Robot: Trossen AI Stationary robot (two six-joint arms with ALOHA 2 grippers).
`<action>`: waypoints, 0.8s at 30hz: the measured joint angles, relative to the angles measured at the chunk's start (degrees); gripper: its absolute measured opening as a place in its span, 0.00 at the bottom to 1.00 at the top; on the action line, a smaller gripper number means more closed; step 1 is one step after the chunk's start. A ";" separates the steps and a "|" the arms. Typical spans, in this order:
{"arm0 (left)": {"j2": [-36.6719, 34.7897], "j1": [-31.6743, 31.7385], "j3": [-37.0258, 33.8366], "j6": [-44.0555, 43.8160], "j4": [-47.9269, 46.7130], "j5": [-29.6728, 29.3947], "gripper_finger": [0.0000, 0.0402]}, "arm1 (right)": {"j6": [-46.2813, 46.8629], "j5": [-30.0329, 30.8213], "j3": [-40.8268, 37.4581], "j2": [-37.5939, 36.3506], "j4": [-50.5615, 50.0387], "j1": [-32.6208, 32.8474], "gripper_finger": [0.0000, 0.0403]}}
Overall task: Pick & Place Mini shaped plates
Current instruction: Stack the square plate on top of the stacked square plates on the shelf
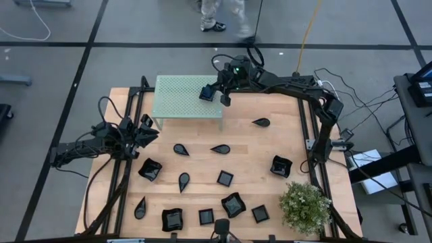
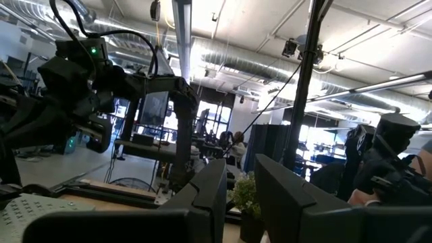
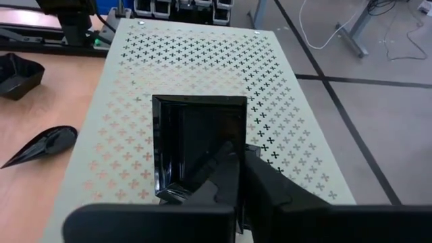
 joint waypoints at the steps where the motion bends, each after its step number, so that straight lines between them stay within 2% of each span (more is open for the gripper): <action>1: 0.00 0.00 -0.01 0.00 0.00 0.00 0.20 | -0.14 0.06 0.00 0.00 0.03 -0.01 0.04; 17: 0.00 -0.01 -0.01 0.02 0.00 0.00 0.20 | -1.55 3.27 0.00 -0.01 1.73 0.03 0.16; 24: 0.00 0.00 0.00 0.01 0.00 0.00 0.20 | -1.52 3.29 0.00 -0.02 1.73 0.03 0.17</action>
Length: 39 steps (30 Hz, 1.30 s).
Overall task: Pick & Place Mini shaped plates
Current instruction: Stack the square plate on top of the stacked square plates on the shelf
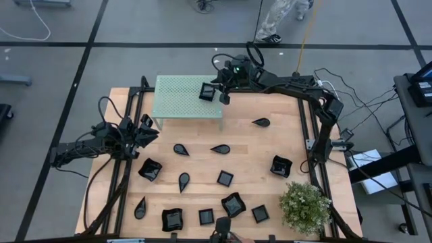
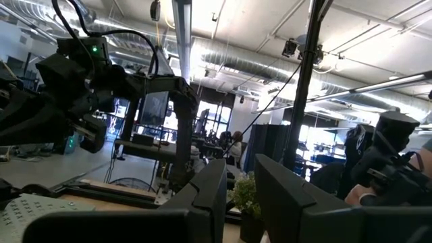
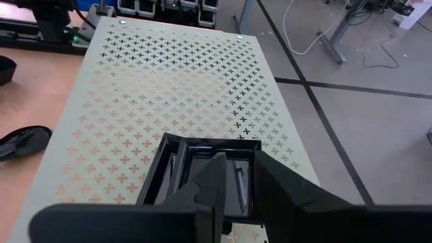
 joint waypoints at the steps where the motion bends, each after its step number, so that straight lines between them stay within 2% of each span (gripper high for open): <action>1: 0.00 -0.01 0.00 0.00 0.00 0.00 0.20 | 0.00 0.04 0.00 0.00 0.00 0.00 0.17; 4: 0.00 0.00 -0.01 -0.01 0.00 0.00 0.20 | -0.25 2.10 0.00 0.14 0.26 0.01 0.17; 8: 0.00 -0.01 0.00 -0.01 0.00 0.00 0.20 | -0.10 12.46 0.00 2.43 5.39 0.33 0.17; 10: 0.00 0.00 -0.01 0.00 -0.02 0.01 0.20 | 0.14 14.88 -0.02 3.45 8.24 0.14 0.17; 25: 0.00 -0.01 -0.01 0.00 -0.02 0.00 0.20 | 0.07 14.92 0.00 5.42 7.97 0.34 0.18; 31: 0.00 0.00 -0.01 0.01 -0.02 0.00 0.20 | -0.89 19.32 0.00 5.42 7.63 0.24 0.18; 39: 0.00 -0.01 -0.01 -0.01 -0.02 0.00 0.20 | -3.37 18.69 0.00 5.42 3.90 0.33 0.18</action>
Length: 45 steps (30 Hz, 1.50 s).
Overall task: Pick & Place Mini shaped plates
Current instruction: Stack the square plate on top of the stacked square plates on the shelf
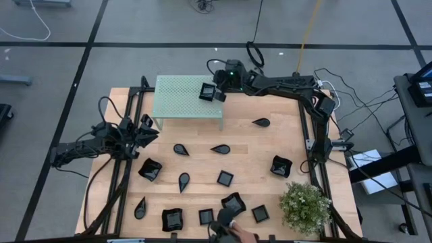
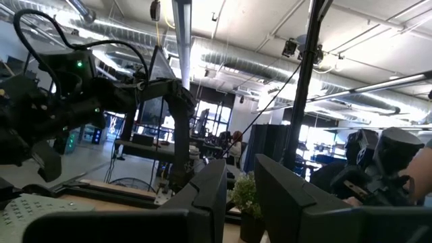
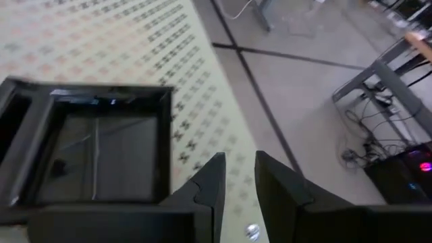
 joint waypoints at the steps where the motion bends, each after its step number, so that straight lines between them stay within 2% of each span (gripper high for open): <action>1: 0.00 0.01 0.00 0.00 0.02 0.00 0.20 | 0.00 -0.81 0.00 0.00 -0.94 0.00 0.18; 10: 0.00 0.00 0.00 0.02 0.00 0.00 0.20 | 0.23 -1.12 0.00 -0.29 -0.55 0.44 0.18; 15: 0.00 -0.01 0.00 0.00 0.00 0.00 0.20 | 0.39 -5.30 0.00 -0.37 -1.52 0.33 0.18; 35: 0.00 -0.01 0.01 0.02 0.02 0.00 0.20 | 1.85 -5.65 0.00 -0.54 -1.41 0.44 0.18; 45: 0.00 0.01 0.01 0.02 0.00 0.00 0.20 | 6.46 -11.70 0.00 -0.70 -1.38 0.61 0.18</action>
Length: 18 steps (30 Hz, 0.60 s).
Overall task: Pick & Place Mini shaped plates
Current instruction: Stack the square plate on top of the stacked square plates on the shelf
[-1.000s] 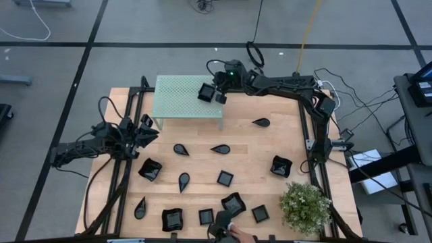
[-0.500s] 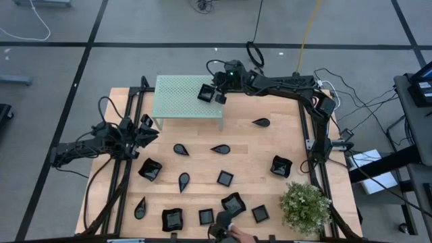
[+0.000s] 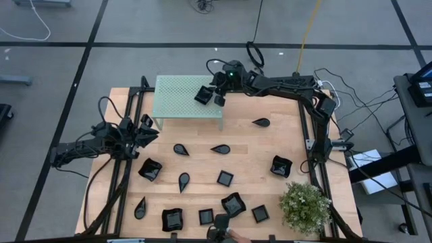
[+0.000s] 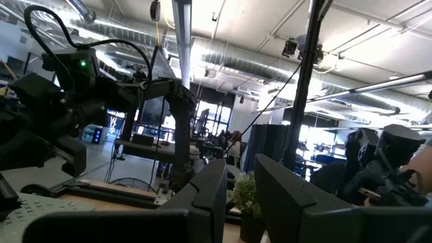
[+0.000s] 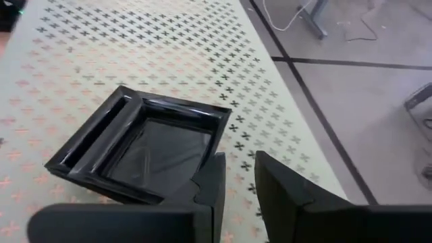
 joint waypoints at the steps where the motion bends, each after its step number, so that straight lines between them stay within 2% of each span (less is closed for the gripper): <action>1: 0.00 -0.02 -0.01 -0.02 0.00 0.00 0.20 | 0.22 -0.51 0.00 0.00 -0.01 0.00 0.18; 9: 0.00 -0.02 0.01 0.00 0.02 0.00 0.20 | 0.90 -1.05 0.00 0.00 0.00 -0.47 0.18; 18: 0.00 -0.02 -0.01 0.00 0.02 0.00 0.20 | 9.30 -1.16 -0.02 -1.82 0.73 -2.54 0.18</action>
